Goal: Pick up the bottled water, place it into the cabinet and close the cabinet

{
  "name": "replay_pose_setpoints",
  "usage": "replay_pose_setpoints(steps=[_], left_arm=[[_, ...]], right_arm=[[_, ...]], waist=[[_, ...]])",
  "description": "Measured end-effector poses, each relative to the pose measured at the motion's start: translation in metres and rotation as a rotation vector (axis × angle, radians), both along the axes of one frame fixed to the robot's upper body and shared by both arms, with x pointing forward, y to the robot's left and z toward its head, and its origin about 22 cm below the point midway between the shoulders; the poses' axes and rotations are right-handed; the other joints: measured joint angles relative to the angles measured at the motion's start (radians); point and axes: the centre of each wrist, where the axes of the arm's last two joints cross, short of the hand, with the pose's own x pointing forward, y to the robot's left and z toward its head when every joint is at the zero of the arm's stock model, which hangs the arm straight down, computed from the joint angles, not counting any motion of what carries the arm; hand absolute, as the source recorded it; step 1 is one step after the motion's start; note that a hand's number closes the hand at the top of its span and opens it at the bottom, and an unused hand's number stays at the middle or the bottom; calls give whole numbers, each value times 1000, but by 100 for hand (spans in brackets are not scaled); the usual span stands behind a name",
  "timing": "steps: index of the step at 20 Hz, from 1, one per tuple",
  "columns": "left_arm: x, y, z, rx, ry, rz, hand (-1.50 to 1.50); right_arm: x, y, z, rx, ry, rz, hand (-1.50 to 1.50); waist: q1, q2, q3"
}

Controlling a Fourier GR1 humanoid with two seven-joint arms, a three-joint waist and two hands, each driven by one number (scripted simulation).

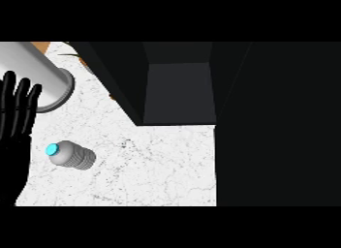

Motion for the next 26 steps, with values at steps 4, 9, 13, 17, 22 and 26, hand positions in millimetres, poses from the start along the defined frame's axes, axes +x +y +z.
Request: replay_pose_setpoints(steps=[4, 9, 13, 17, 22, 26], left_arm=[[-10, 6, -2, 22, 11, -65, -150], [-30, 6, -15, -77, 162, -227, -150], [-56, 9, -12, -151, 263, -305, -150], [-75, 13, -3, -171, 311, -318, -150], [-86, 18, -6, -170, 405, -294, -150], [-89, 16, -6, -186, 442, -290, -150]], right_arm=[[-11, 2, -5, 8, 30, -2, -150], [-32, 6, -11, 58, 130, 115, -150], [-57, 2, 0, 85, 191, 190, -150], [-77, -5, 8, 84, 222, 218, -150], [-83, -14, 9, 53, 260, 202, -150], [-84, -17, 11, 41, 272, 197, -150]], waist=[[1, -13, -29], [3, -21, -41], [3, -25, -44], [2, -23, -45], [4, -24, -45], [4, -25, -45]])
